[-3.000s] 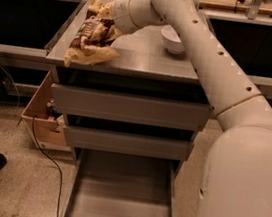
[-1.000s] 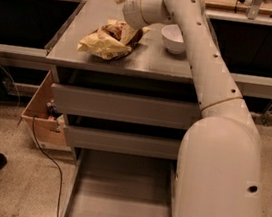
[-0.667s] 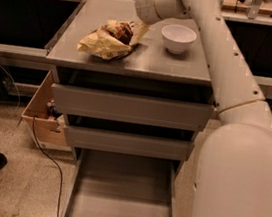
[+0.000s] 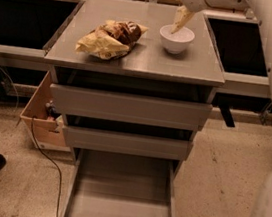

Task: Pick brown chip bag from bottom drawer and place on counter

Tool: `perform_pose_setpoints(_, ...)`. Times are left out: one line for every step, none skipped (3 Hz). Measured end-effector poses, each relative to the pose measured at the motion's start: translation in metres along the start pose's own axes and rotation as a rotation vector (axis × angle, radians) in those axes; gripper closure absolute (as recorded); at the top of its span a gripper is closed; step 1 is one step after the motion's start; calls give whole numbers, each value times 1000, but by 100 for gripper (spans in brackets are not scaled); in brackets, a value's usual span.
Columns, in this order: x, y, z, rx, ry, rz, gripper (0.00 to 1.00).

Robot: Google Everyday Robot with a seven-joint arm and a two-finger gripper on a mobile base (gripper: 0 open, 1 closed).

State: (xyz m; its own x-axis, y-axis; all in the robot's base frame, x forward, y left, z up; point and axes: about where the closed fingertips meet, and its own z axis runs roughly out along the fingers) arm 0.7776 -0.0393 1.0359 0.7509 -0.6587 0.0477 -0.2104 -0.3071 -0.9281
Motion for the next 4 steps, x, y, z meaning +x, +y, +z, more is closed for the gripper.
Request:
perform_pose_setpoints(13,1,-24,4,40,3,0)
perform_pose_setpoints(13,1,-24,4,40,3,0)
perform_pose_setpoints(48,9,-52,8,165,31,0)
perform_pose_setpoints(111,12,-131,47,417,64,0)
